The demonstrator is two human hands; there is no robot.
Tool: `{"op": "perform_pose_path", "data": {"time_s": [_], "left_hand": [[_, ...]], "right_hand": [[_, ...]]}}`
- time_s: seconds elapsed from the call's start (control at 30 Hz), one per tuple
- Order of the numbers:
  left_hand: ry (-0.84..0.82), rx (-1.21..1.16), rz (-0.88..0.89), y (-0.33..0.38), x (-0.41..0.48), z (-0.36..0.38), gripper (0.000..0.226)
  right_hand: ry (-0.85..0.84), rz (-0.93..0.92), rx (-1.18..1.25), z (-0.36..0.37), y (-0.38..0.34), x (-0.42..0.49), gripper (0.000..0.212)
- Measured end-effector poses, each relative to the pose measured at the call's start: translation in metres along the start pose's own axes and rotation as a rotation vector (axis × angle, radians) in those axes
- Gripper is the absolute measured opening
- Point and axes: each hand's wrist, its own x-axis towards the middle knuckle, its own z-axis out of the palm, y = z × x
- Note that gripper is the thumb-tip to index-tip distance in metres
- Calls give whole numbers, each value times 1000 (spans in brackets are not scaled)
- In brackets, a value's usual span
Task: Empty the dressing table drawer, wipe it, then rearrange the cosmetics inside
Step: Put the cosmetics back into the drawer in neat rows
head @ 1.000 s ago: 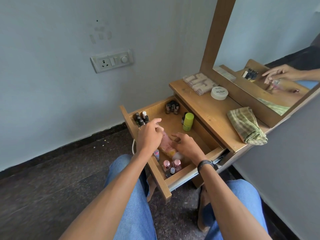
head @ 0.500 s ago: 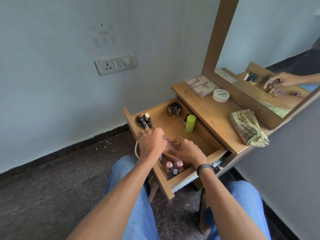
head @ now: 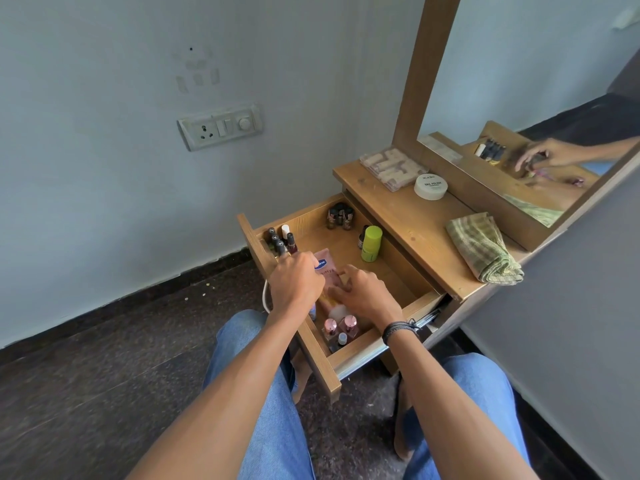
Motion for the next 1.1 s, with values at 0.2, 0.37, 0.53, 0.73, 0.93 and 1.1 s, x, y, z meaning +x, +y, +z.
{"op": "perform_pose_path", "data": {"time_s": [0.2,0.37,0.53,0.73,0.93,1.1], "left_hand": [[-91,107,12,1,-1,0,17],[-109,109,26,0,-2,2,14],[-80,134,64,1,-10,5,23],[-91,177,147,-6,-23,8,27],[-88,149,152,-5,-26,2,26],[-91,146,166,-3,-26,-1,25]], "right_hand": [[17,-32,10,1,3,-2,43],[24,-38,27,2,5,0,40],[17,-41,48,3,8,1,34],[-13,-17,30,2,5,1,29],[-43,11,12,-2,0,-3,30],[-52,-9,34,-7,-2,-8,32]]}}
